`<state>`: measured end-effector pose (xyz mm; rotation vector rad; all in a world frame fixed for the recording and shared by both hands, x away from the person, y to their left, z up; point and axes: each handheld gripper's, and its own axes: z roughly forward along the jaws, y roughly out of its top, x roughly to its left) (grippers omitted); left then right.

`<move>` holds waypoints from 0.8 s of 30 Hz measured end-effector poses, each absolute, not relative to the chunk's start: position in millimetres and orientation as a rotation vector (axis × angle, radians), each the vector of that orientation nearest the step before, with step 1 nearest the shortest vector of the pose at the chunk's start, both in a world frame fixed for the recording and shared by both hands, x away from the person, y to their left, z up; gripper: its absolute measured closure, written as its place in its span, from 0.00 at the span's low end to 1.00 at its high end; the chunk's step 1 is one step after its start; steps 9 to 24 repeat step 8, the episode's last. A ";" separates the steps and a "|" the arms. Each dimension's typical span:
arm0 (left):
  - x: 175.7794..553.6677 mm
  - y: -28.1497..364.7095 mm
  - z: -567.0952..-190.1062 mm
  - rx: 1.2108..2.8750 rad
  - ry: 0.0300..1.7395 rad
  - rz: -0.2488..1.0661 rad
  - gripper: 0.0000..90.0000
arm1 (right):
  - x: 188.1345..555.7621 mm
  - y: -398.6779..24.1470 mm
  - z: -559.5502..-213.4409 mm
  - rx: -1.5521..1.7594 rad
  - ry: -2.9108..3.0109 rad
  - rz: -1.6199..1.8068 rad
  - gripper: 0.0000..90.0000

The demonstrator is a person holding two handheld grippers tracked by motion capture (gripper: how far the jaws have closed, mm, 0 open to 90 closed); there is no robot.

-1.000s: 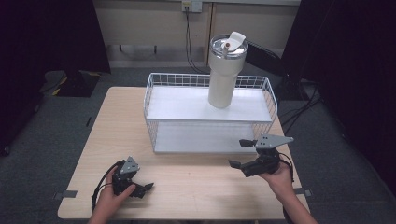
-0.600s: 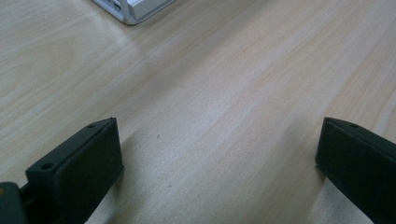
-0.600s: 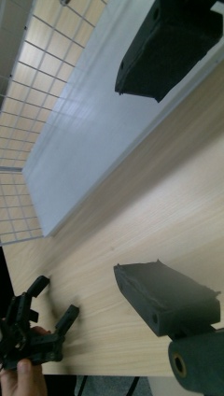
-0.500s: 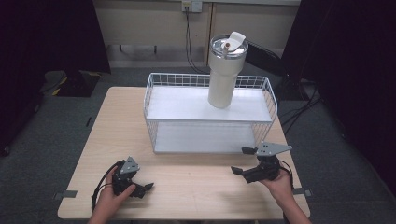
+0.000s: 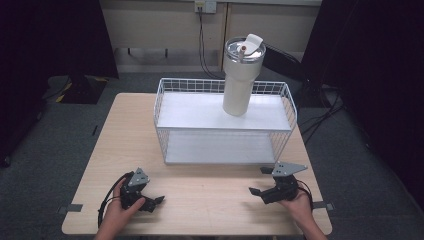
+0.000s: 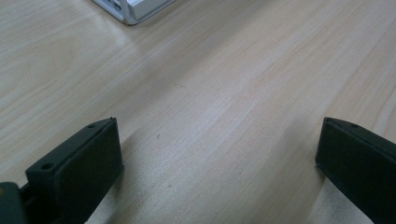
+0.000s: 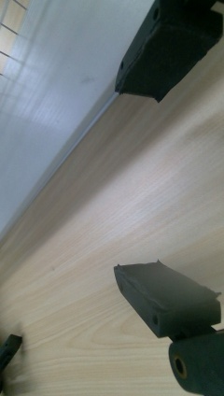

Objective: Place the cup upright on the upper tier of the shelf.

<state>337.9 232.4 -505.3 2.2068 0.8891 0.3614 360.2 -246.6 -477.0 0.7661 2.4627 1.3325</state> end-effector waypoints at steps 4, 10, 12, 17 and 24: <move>337.8 232.4 -505.3 2.206 0.890 0.361 0.00 | 360.0 -247.8 -485.7 0.774 2.483 1.297 0.11; 337.8 232.4 -505.3 2.207 0.890 0.361 0.00 | 360.3 -247.2 -488.8 0.767 2.501 1.257 0.11; 337.8 232.4 -505.3 2.207 0.890 0.361 0.00 | 360.3 -247.2 -488.8 0.767 2.501 1.257 0.11; 337.8 232.4 -505.3 2.207 0.890 0.361 0.00 | 360.3 -247.2 -488.8 0.767 2.501 1.257 0.11; 337.8 232.4 -505.3 2.207 0.890 0.361 0.00 | 360.3 -247.2 -488.8 0.767 2.501 1.257 0.11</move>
